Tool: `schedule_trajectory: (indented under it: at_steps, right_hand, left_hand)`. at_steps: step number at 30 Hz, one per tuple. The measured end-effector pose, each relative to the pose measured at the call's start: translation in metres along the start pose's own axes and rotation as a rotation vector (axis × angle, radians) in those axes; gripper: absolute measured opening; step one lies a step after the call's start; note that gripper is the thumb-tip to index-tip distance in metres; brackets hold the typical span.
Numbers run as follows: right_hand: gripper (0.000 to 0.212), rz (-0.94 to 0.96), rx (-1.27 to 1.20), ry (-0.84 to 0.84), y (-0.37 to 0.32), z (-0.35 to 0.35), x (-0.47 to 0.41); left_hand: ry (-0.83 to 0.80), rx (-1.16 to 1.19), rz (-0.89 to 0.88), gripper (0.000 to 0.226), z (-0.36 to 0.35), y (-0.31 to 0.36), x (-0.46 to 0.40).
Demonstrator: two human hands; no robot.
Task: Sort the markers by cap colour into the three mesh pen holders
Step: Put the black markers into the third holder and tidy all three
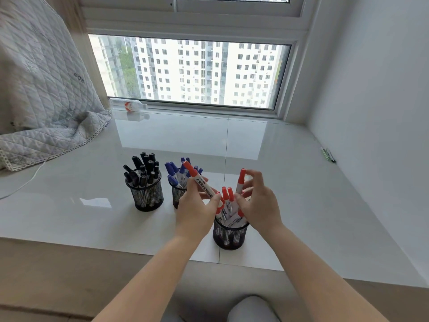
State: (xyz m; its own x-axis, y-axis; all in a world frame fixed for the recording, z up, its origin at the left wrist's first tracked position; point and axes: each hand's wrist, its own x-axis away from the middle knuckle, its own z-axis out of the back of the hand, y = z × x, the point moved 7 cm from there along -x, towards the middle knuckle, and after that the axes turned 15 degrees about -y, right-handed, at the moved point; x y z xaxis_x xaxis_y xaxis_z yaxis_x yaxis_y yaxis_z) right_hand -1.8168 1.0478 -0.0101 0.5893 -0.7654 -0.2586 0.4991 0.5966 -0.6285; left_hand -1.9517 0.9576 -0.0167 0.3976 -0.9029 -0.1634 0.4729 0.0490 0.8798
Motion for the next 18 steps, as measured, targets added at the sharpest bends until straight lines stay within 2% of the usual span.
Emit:
schedule_trajectory:
  at_steps: [3,8,12,18]
  right_hand:
    - [0.056,0.039,0.052,0.011,-0.003,0.000,0.002]
    - [0.033,0.016,0.195,-0.094,0.003,-0.015,0.005]
    - [0.029,-0.009,0.164,-0.070,0.006,-0.015,0.006]
    - [0.027,-0.010,-0.019,-0.024,0.015,-0.015,0.017]
  left_hand:
    - [0.033,0.046,-0.042,0.029,0.003,0.002,0.002]
    - [0.037,0.210,-0.118,0.013,0.003,0.008,0.006]
    - [0.050,0.314,-0.165,0.007,0.001,0.013,0.011]
    - [0.073,0.244,-0.140,0.014,-0.004,0.012,0.015]
